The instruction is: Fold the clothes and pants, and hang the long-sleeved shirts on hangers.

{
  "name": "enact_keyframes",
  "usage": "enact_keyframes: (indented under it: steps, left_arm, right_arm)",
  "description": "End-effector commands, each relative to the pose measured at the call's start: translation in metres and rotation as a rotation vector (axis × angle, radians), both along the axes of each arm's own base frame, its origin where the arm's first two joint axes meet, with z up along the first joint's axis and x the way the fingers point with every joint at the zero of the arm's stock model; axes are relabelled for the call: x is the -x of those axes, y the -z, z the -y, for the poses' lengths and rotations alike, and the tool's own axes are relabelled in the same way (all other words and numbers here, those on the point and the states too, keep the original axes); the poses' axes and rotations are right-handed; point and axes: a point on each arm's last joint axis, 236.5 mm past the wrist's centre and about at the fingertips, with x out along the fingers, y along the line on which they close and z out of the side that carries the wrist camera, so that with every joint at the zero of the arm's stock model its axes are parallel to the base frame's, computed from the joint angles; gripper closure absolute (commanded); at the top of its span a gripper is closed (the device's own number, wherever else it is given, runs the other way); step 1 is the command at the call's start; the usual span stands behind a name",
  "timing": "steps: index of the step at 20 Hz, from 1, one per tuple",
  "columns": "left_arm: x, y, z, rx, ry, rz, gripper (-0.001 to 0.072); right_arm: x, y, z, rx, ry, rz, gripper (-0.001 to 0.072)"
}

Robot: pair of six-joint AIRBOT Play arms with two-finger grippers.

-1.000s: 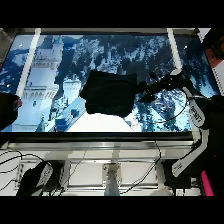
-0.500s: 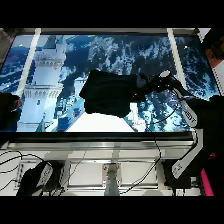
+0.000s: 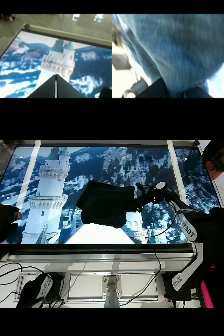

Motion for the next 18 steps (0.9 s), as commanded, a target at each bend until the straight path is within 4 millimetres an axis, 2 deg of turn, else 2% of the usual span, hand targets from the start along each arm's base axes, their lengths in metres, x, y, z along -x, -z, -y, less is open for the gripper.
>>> enact_keyframes:
  steps: [1, 3, 4, 6, 8, 9, 11, 13, 15, 17, 18]
  left_arm:
    - [0.000, 0.000, 0.000, -0.001, -0.001, 0.001, 0.0685]
    - [0.000, 0.000, 0.000, -0.001, -0.001, 0.001, 0.0685]
    - [0.000, 0.000, 0.000, -0.001, -0.001, 0.001, 0.0686]
    - [0.000, 0.000, 0.000, -0.001, -0.001, 0.001, 0.0686]
    - [0.000, 0.000, 0.000, 0.000, -0.001, 0.000, 0.0685]
    - [0.000, 0.000, 0.000, 0.000, -0.001, 0.000, 0.0685]
    - [0.000, 0.000, 0.000, 0.000, -0.001, 0.000, 0.0686]
    - [0.000, 0.000, 0.000, -0.001, -0.001, 0.000, 0.0685]
    - [0.000, 0.000, 0.000, 0.000, -0.001, 0.000, 0.0686]
    - [0.000, 0.000, 0.000, 0.000, -0.001, 0.000, 0.0685]
    - [0.000, 0.000, 0.000, 0.000, -0.001, 0.000, 0.0686]
  right_arm:
    - [-0.023, -0.021, 0.088, 0.128, 0.171, 0.030, 0.0683]
    - [-0.022, -0.053, 0.159, 0.205, 0.273, 0.075, 0.0683]
    - [-0.017, -0.075, 0.197, 0.236, 0.336, 0.107, 0.0683]
    - [0.008, -0.113, 0.270, 0.303, 0.464, 0.142, 0.0683]
    - [0.053, -0.138, 0.339, 0.409, 0.605, 0.113, 0.0683]
    - [0.082, -0.148, 0.374, 0.478, 0.689, 0.085, 0.0683]
    - [0.140, -0.166, 0.431, 0.586, 0.853, 0.038, 0.0683]
    - [0.193, -0.180, 0.470, 0.634, 1.014, -0.003, 0.0684]
    - [0.239, -0.184, 0.491, 0.646, 1.126, -0.062, 0.0684]
    - [0.274, -0.176, 0.497, 0.641, 1.187, -0.158, 0.0684]
    - [0.284, -0.170, 0.494, 0.631, 1.184, -0.205, 0.0683]
